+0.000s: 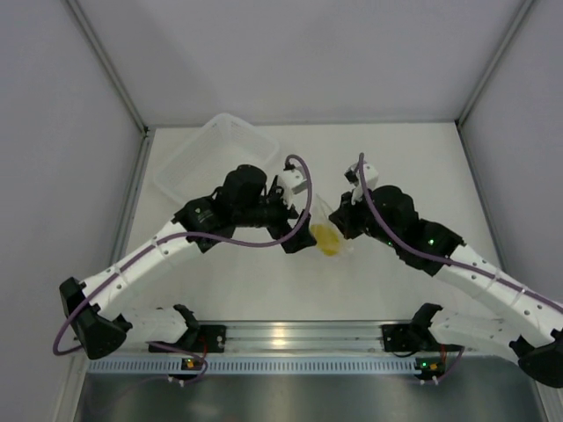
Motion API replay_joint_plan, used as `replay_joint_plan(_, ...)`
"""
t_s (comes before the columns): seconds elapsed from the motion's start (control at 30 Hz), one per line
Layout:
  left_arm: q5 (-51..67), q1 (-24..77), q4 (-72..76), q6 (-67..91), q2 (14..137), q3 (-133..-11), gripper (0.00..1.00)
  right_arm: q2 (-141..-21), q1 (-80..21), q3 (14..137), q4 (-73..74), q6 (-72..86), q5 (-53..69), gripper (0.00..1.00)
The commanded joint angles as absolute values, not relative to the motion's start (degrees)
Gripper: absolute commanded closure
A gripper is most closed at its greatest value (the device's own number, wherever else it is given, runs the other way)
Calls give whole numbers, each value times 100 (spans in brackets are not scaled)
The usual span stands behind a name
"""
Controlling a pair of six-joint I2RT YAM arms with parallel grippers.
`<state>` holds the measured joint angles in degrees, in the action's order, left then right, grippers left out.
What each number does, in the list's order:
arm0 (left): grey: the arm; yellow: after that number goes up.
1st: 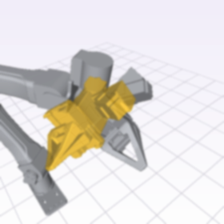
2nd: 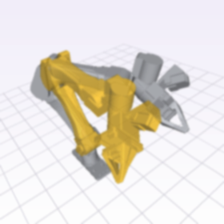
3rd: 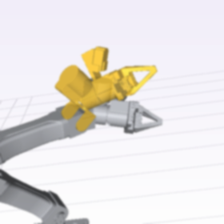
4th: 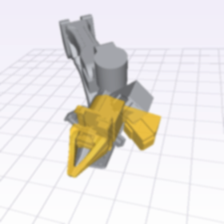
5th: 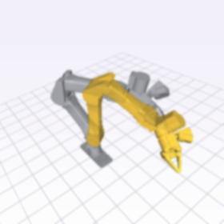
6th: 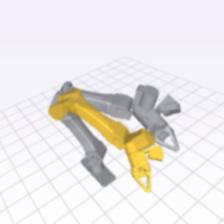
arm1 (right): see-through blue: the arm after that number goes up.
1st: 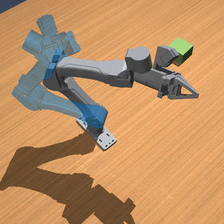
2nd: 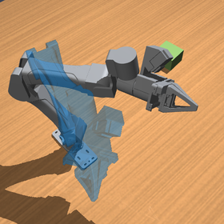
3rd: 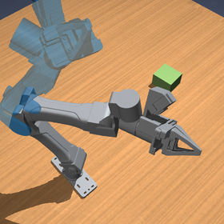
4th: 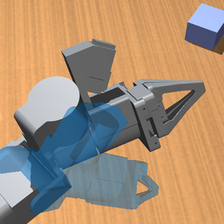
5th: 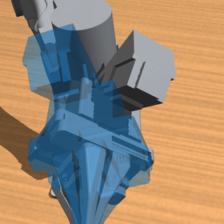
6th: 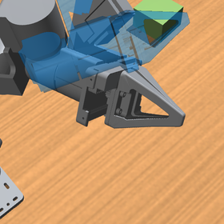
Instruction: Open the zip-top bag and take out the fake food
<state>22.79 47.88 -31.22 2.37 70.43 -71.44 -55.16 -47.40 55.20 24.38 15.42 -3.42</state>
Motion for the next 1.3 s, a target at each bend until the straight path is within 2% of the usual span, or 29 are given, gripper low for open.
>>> replay_joint_plan(0.0,799,4781,-2227,2140,6927,-7032,2,-5519,-4974,5433,1610,2503,-2849,100)
replay_joint_plan(0.13,-385,4807,-1549,4134,6803,-6347,2,-5747,-5605,5212,1162,2987,-4120,100)
replay_joint_plan(0.23,-1009,5018,-1152,4525,6864,-6073,2,-5976,-5896,5133,863,3190,-4579,100)
replay_joint_plan(0.33,-1021,5124,-794,4710,7013,-6030,2,-6178,-5968,5150,774,3339,-4728,100)
replay_joint_plan(0.5,-1203,5238,-492,4904,7163,-5959,13,-6468,-6020,5124,484,3489,-4790,100)
replay_joint_plan(0.6,-1423,5326,-483,4931,7277,-5906,25,-6574,-6012,5115,396,3507,-4641,100)
replay_joint_plan(0.63,-1476,5335,-483,4931,7295,-5863,33,-6583,-6012,5098,378,3507,-4615,100)
replay_joint_plan(0.83,-1415,5335,-492,4712,7602,-6011,34,-6592,-6012,4975,167,3542,-4474,100)
replay_joint_plan(1.03,-1836,5353,-791,4430,7954,-6143,36,-6767,-6012,5133,211,3437,-4245,100)
replay_joint_plan(1.1,-2012,5353,-844,4308,8042,-6161,44,-6803,-6020,5150,202,3402,-4193,100)
replay_joint_plan(1.2,-2188,5353,-975,4193,8165,-6248,62,-6838,-6012,5168,228,3358,-4122,100)
replay_joint_plan(1.23,-2302,5353,-1036,4166,8191,-6266,72,-6855,-6012,5168,246,3349,-4131,100)
replay_joint_plan(1.27,-2364,5353,-1037,4131,8226,-6258,76,-6873,-6003,5168,255,3340,-4122,100)
